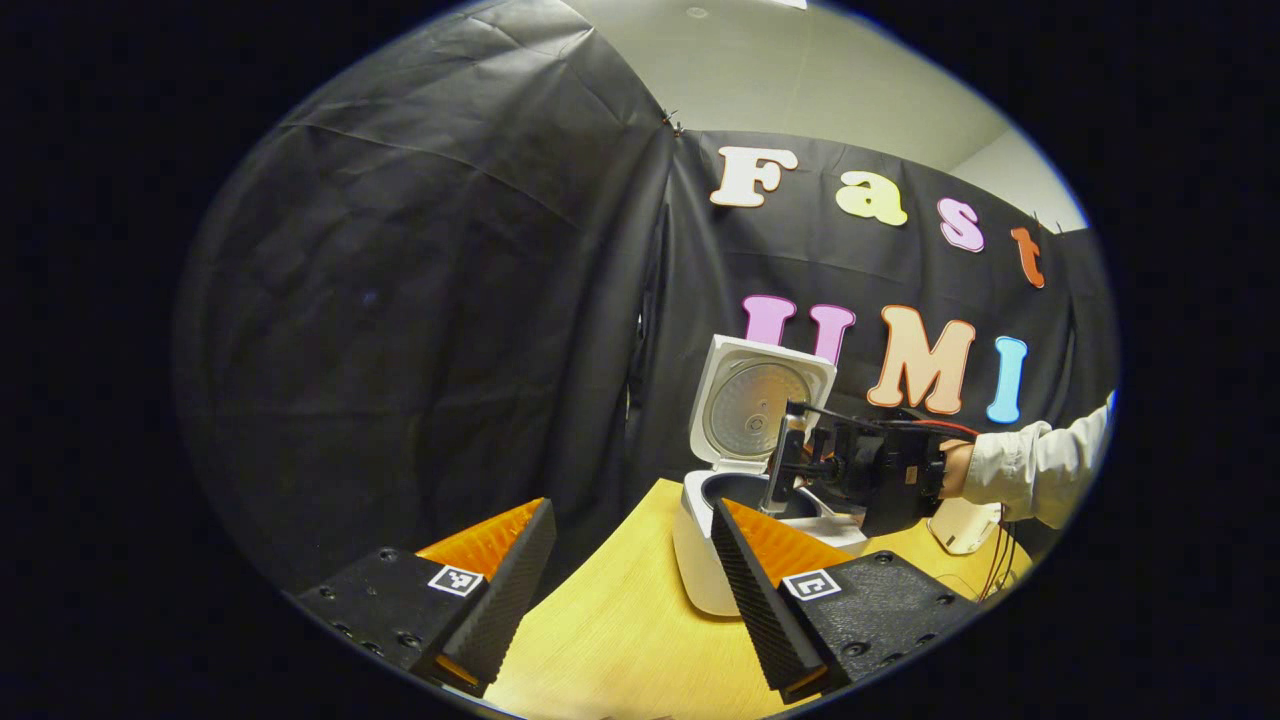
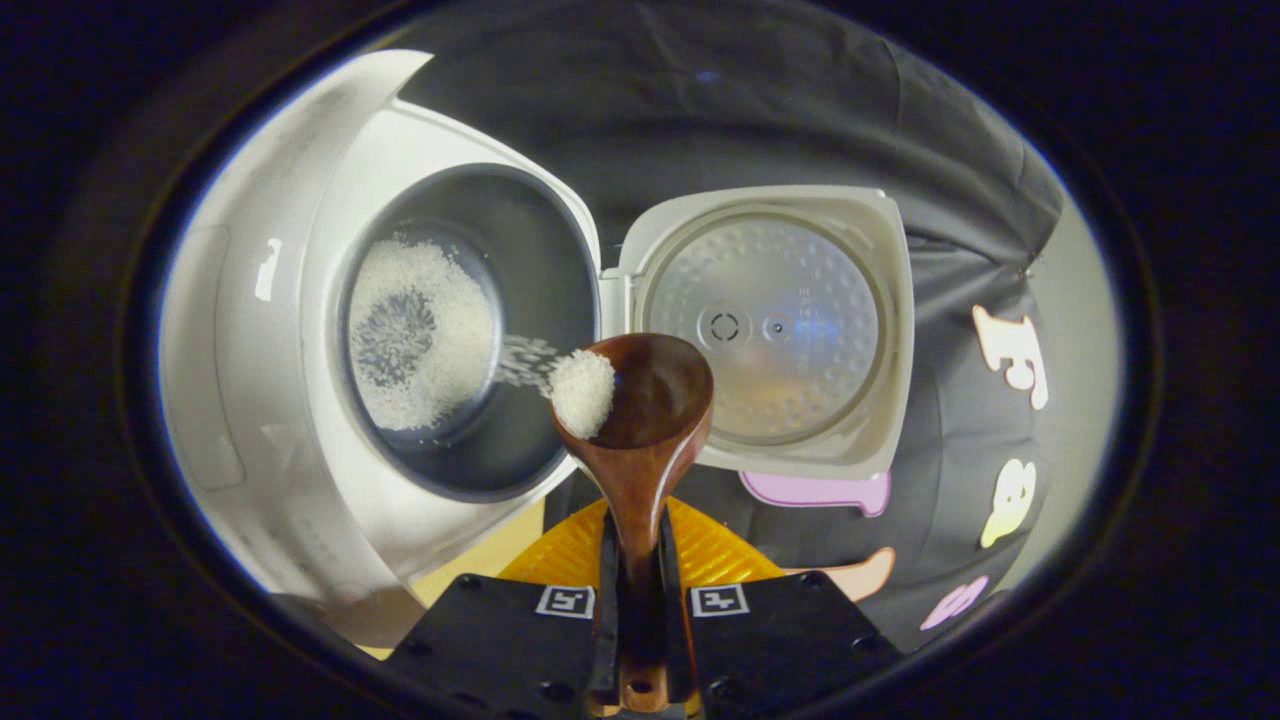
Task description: Close the left gripper, press the button to open the rice cooker; take a wooden spoon from the chopstick holder with the right hand, scoop a spoonful of rice and pour it into the rice cooker, then put the wooden spoon back into the chopstick holder.
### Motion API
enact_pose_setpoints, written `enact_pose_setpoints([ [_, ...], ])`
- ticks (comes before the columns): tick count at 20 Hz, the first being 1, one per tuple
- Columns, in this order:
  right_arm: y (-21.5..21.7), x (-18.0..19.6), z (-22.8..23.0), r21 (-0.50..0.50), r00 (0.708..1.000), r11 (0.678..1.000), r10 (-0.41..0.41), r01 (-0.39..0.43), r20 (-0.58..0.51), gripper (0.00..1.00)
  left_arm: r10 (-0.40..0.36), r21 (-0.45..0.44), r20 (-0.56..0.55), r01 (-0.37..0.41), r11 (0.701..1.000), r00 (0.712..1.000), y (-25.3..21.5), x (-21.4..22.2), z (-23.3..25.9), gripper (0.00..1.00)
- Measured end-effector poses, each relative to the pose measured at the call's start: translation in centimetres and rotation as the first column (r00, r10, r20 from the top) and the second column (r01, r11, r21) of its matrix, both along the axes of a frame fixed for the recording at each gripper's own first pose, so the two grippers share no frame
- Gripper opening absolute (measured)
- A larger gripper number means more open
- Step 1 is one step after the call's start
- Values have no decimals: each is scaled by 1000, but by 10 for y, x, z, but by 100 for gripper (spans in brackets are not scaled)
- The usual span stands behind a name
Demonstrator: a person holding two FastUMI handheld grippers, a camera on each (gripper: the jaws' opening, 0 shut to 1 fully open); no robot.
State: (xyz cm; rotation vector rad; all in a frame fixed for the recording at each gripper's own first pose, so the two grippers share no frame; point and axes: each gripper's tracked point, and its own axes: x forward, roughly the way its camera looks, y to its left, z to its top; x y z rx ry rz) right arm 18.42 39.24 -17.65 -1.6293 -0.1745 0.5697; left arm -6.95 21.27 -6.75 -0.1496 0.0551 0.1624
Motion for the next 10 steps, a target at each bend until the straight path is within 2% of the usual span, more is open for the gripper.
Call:
enact_pose_setpoints([
  [1, 0, 8, 2, -14, 1000, 1000, 13, -12, 24, 21, 0, 0, 3, 0, 1000, 1000, 0, -1, 1, 92],
  [2, 2, 1, 5, -32, 998, 999, 34, -33, 55, 22, 1, 2, 5, -1, 1000, 1000, 1, -2, 2, 87],
  [3, 4, 3, 9, -43, 995, 998, 59, -55, 83, 22, 0, 3, 7, 0, 1000, 1000, 0, -3, 2, 92],
  [6, 10, 3, 22, -49, 984, 993, 113, -107, 136, 22, 0, -3, 14, 0, 1000, 1000, 2, -6, 3, 92],
  [10, 16, 2, 49, -99, 952, 979, 198, -180, 234, 22, 3, -8, 22, -3, 1000, 1000, 3, -8, 5, 92],
])
